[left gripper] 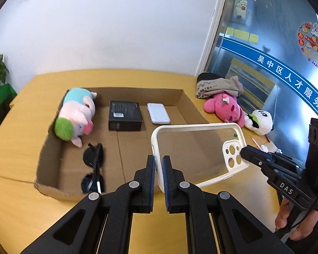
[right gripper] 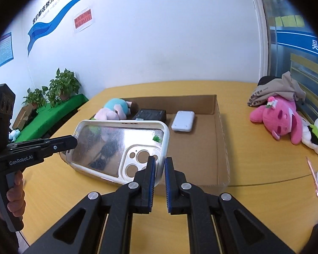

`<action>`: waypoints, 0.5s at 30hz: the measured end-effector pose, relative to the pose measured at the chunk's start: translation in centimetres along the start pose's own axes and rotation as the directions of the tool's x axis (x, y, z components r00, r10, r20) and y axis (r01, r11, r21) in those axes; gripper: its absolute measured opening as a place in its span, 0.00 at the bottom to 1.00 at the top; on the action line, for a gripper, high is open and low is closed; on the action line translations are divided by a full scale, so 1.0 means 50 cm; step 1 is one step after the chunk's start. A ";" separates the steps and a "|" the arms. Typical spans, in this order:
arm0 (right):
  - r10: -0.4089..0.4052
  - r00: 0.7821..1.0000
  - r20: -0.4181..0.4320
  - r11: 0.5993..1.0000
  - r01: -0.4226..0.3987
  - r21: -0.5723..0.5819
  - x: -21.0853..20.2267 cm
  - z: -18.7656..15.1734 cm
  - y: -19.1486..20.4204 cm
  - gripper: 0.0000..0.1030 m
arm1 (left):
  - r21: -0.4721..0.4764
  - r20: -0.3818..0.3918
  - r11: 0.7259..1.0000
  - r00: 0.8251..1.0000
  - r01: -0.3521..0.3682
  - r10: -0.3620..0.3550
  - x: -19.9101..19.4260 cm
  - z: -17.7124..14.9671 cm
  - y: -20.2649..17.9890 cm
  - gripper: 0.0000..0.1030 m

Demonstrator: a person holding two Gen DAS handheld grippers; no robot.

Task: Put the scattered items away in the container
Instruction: 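Lift and carry the white phone case with the left gripper into the box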

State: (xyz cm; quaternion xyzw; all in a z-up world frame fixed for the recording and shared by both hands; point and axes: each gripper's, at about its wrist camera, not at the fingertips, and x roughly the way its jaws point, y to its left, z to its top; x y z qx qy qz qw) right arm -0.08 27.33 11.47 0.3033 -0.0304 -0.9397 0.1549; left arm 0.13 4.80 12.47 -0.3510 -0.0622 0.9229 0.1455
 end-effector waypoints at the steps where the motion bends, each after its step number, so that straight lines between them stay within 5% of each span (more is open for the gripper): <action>1: 0.000 1.000 0.002 1.000 0.000 -0.003 0.003 0.006 0.003 0.08 | -0.005 -0.001 1.000 1.000 0.002 -0.002 0.001 0.008 0.006 0.07; 15: 0.010 0.999 -0.047 1.000 -0.010 0.002 0.109 0.066 0.009 0.08 | -0.006 -0.040 1.000 0.999 -0.029 0.028 0.078 0.074 0.071 0.07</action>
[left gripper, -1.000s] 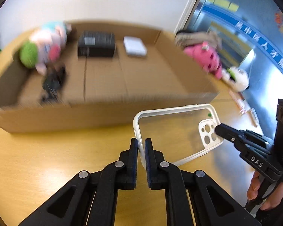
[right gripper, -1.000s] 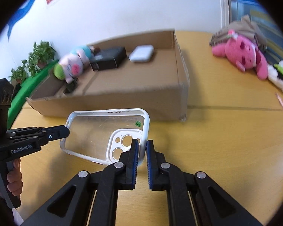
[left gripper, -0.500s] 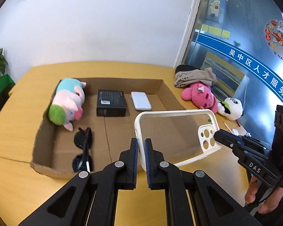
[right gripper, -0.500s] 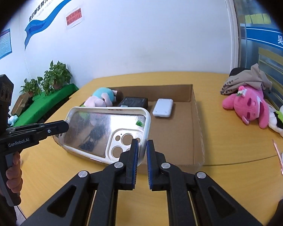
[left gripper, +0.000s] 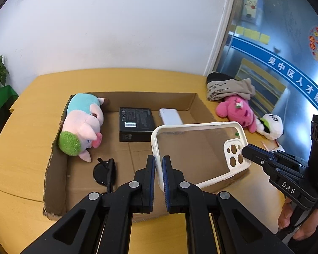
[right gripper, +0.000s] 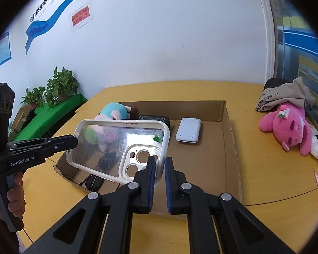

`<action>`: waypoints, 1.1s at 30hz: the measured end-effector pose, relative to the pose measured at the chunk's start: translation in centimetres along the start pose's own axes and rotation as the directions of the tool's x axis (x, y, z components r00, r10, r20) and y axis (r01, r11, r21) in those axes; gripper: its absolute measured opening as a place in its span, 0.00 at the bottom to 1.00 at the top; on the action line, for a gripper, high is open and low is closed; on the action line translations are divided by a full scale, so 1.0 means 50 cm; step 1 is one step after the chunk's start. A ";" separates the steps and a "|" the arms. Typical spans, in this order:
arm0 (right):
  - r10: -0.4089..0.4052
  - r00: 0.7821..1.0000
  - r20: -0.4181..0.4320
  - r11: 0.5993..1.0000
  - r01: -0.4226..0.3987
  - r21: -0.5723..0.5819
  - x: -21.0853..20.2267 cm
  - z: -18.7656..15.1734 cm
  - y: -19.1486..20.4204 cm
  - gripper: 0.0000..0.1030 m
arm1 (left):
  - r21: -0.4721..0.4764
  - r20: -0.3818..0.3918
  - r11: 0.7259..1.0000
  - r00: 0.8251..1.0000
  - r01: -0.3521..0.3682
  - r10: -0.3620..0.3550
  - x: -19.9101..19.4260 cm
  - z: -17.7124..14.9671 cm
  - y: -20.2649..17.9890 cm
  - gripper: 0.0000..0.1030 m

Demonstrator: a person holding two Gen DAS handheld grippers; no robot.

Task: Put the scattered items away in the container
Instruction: 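Lift and carry the white phone case with the left gripper into the box, then open the left gripper to release the phone case in the box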

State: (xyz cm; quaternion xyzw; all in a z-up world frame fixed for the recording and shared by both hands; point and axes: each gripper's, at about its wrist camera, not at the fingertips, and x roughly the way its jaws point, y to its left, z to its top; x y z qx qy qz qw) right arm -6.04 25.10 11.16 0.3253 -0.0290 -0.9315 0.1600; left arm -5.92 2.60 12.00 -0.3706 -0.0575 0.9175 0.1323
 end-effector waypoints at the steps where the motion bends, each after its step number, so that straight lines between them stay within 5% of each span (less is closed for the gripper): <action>1: 0.001 1.000 -0.005 1.000 -0.001 0.000 0.011 0.005 0.000 0.08 | 0.000 -0.008 1.000 1.000 -0.001 0.001 0.010 0.003 0.006 0.07; 13: 0.022 0.984 -0.176 0.999 -0.014 0.045 0.194 0.048 -0.036 0.08 | -0.017 -0.153 0.999 0.988 -0.034 0.032 0.188 0.051 0.076 0.07; 22: 0.069 0.924 -0.376 0.995 -0.034 0.098 0.335 0.041 -0.063 0.08 | -0.064 -0.307 0.995 0.950 -0.074 0.051 0.324 0.041 0.131 0.05; 33: 0.048 0.885 -0.464 0.995 -0.004 0.096 0.387 0.020 -0.070 0.11 | -0.095 -0.452 0.990 0.890 -0.107 0.053 0.400 0.024 0.147 0.05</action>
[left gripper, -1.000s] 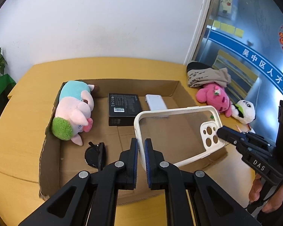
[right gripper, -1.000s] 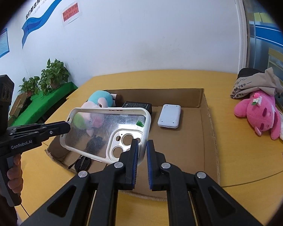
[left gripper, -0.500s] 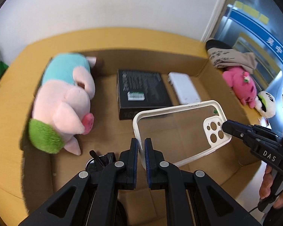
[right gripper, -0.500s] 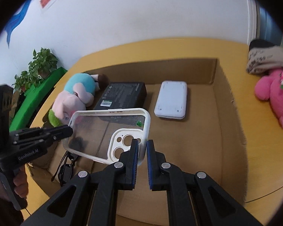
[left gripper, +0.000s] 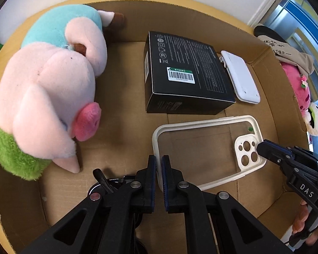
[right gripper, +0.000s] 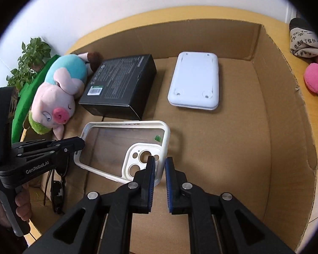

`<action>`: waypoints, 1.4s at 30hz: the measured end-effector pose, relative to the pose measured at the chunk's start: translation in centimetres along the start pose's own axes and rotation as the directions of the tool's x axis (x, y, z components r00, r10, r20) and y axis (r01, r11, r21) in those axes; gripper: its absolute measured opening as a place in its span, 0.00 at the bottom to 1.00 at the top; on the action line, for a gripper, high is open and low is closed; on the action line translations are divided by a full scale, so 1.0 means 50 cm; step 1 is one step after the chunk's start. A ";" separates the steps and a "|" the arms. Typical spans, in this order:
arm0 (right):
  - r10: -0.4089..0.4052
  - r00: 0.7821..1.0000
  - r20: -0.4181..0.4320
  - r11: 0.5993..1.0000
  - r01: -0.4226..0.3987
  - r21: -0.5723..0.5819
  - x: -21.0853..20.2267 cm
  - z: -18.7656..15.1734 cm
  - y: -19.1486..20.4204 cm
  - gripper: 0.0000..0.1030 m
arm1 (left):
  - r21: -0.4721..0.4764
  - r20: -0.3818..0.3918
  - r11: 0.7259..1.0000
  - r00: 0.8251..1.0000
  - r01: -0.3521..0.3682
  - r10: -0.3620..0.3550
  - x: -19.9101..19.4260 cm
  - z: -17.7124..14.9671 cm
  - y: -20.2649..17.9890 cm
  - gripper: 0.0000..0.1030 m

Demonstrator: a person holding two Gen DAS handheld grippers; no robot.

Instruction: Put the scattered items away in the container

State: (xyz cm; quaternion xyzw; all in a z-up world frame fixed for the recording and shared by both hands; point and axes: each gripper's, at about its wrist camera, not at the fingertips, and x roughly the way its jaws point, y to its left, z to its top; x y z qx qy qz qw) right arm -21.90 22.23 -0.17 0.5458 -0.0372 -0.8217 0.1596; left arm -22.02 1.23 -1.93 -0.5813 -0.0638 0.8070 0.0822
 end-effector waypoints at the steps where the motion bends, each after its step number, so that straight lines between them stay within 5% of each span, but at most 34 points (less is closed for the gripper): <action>1: -0.001 1.000 0.001 1.000 0.001 -0.006 -0.001 0.000 0.002 0.12 | -0.003 0.009 1.000 1.000 -0.002 0.002 -0.004 0.001 0.000 0.05; 2: 0.002 1.000 0.008 1.000 -0.001 -0.011 -0.004 0.000 0.003 0.12 | -0.004 0.019 1.000 1.000 -0.005 0.005 -0.009 0.001 0.001 0.05; 4: 0.000 0.999 0.038 1.000 0.001 -0.022 -0.018 -0.006 0.009 0.30 | 0.001 0.042 1.000 0.999 -0.027 0.027 -0.020 -0.004 0.000 0.08; 5: -0.003 0.998 0.057 1.000 0.004 -0.018 -0.025 -0.007 0.011 0.49 | 0.012 0.058 0.999 0.997 -0.047 0.046 -0.027 -0.008 -0.001 0.11; 6: 0.006 0.996 0.091 1.000 -0.005 -0.009 -0.042 -0.014 0.011 0.60 | 0.020 0.073 0.998 0.996 -0.058 0.056 -0.035 -0.010 -0.001 0.23; 10: 0.032 0.970 0.241 0.999 -0.023 -0.037 -0.126 -0.063 0.028 0.64 | 0.040 0.252 0.997 0.966 -0.071 0.058 -0.124 -0.054 -0.006 0.66; 13: 0.000 0.932 0.364 0.998 0.025 -0.063 -0.189 -0.136 0.045 0.74 | 0.056 0.456 0.990 0.885 -0.131 0.092 -0.210 -0.128 -0.016 0.84; 15: -0.035 0.895 0.445 0.995 0.075 -0.072 -0.221 -0.197 0.052 0.76 | 0.043 0.570 0.985 0.814 -0.165 0.112 -0.256 -0.193 -0.019 0.91; 19: -0.081 0.846 0.528 0.984 0.153 -0.094 -0.223 -0.287 0.050 0.76 | -0.041 0.701 0.975 0.689 -0.216 0.182 -0.285 -0.316 -0.016 1.00; 21: -0.105 0.836 0.538 0.984 0.167 -0.068 -0.215 -0.305 0.037 0.76 | -0.085 0.719 0.965 0.654 -0.250 0.232 -0.267 -0.355 -0.010 1.00; 24: -0.127 0.822 0.555 0.984 0.174 -0.032 -0.194 -0.320 0.023 0.76 | -0.100 0.725 0.962 0.644 -0.255 0.246 -0.237 -0.393 0.001 1.00; 27: -0.142 0.802 0.580 0.980 0.197 -0.033 -0.177 -0.333 0.027 0.78 | -0.085 0.705 0.968 0.672 -0.236 0.226 -0.198 -0.398 0.005 1.00; 30: -0.164 0.783 0.600 0.973 0.230 -0.034 -0.171 -0.343 0.036 0.79 | -0.074 0.709 0.968 0.670 -0.238 0.219 -0.175 -0.400 -0.002 1.00; 32: -0.159 0.768 0.620 0.972 0.232 -0.038 -0.165 -0.351 0.034 0.79 | -0.071 0.700 0.973 0.684 -0.221 0.207 -0.167 -0.398 0.000 1.00; 35: -0.153 0.769 0.621 0.973 0.227 -0.041 -0.165 -0.355 0.032 0.80 | -0.060 0.689 0.983 0.705 -0.176 0.168 -0.166 -0.395 0.011 1.00; 42: -0.147 0.772 0.618 0.974 0.222 -0.046 -0.164 -0.357 0.026 0.81 | -0.059 0.685 0.983 0.709 -0.173 0.166 -0.171 -0.391 0.010 1.00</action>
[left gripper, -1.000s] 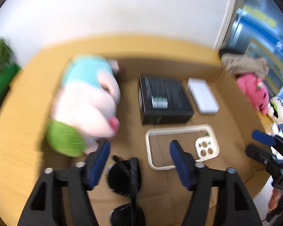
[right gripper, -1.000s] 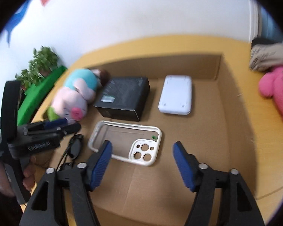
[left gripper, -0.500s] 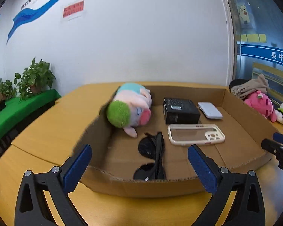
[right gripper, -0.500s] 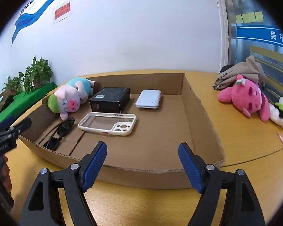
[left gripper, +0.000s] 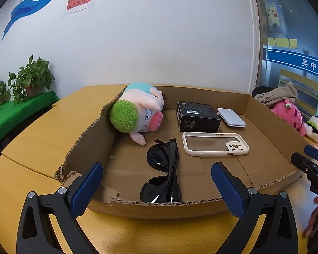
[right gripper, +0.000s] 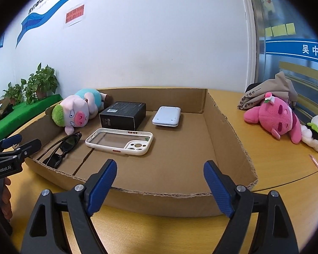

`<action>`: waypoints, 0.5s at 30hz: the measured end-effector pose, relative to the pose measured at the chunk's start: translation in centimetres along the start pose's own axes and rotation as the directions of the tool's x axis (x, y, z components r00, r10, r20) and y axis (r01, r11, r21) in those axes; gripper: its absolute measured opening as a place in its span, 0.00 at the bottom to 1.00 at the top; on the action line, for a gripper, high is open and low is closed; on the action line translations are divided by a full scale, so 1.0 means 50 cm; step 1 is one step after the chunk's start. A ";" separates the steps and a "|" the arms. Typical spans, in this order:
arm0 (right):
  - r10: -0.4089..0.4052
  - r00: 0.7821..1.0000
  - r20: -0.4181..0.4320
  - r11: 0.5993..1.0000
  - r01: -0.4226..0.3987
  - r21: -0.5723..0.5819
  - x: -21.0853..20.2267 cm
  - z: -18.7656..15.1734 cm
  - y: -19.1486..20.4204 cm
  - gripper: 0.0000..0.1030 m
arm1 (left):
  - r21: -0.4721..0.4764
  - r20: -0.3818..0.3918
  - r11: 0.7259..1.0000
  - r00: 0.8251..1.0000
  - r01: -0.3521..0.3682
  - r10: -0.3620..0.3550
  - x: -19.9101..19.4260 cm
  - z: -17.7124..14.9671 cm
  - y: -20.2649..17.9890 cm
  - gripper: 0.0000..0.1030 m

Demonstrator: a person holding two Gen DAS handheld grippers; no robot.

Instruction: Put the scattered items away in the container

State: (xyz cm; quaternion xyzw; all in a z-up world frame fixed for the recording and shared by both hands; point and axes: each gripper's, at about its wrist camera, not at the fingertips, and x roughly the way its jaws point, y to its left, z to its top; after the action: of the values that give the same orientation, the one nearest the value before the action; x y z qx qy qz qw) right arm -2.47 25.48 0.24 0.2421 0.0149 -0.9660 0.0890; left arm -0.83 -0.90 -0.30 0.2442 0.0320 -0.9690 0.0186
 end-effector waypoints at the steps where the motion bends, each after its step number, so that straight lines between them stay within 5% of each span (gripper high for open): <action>1: -0.003 1.000 0.001 1.000 0.003 -0.003 -0.001 0.000 0.000 0.81 | -0.004 -0.003 1.000 1.000 0.006 -0.006 0.001 0.001 0.002 1.00; 15: -0.005 1.000 0.001 1.000 0.005 -0.003 0.002 0.000 0.001 0.82 | -0.007 -0.003 1.000 1.000 0.001 -0.001 0.001 0.002 -0.002 1.00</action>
State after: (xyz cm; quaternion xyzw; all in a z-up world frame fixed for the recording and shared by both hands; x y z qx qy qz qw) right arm -2.52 25.40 0.18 0.2416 0.0172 -0.9663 0.0869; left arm -0.91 -0.81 -0.24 0.2454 0.0354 -0.9686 0.0189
